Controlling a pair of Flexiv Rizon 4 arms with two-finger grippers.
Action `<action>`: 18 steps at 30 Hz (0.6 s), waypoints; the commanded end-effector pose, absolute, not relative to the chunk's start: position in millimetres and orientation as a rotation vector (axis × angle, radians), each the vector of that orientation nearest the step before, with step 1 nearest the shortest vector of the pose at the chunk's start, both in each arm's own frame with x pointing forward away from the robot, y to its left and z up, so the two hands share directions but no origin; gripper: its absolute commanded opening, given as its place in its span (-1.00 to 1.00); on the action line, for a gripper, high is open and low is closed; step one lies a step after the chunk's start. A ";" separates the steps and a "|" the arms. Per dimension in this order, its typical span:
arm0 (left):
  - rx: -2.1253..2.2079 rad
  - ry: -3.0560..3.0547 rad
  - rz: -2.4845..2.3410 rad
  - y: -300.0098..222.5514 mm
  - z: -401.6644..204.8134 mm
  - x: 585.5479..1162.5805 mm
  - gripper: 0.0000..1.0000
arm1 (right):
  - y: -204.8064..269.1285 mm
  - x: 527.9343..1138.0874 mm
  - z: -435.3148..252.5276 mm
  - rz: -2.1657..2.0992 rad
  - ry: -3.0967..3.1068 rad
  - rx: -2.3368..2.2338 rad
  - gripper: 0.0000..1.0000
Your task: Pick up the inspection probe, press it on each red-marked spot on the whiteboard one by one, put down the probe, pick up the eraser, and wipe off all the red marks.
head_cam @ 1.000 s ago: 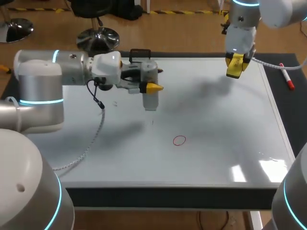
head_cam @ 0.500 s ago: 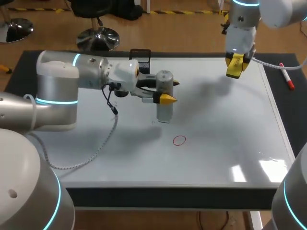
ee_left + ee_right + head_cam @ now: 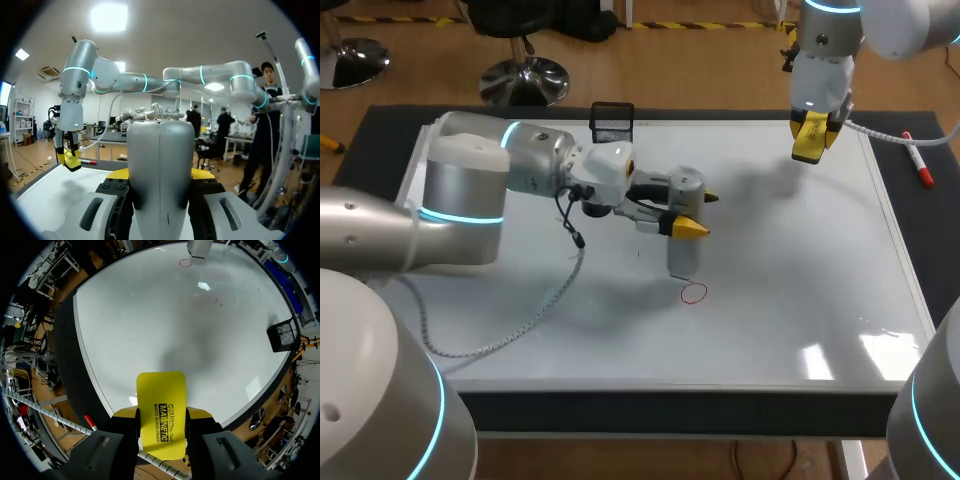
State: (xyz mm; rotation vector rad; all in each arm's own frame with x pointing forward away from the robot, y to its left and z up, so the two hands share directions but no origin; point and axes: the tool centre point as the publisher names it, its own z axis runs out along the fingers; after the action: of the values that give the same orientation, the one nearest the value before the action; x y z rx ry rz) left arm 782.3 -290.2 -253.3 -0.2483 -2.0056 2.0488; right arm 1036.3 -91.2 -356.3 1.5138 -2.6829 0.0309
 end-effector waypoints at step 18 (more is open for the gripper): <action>-0.267 -1.938 2.001 -304.0 -286.0 768.4 -1.00 | -92.0 1036.4 -354.9 0.035 -2.680 1.515 -1.00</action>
State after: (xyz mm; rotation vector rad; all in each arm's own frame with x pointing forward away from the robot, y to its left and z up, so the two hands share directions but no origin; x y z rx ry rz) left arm 764.9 -300.8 -282.7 -0.2578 -1.9509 2.0023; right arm 1036.3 -91.2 -356.3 1.5137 -2.6829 0.0310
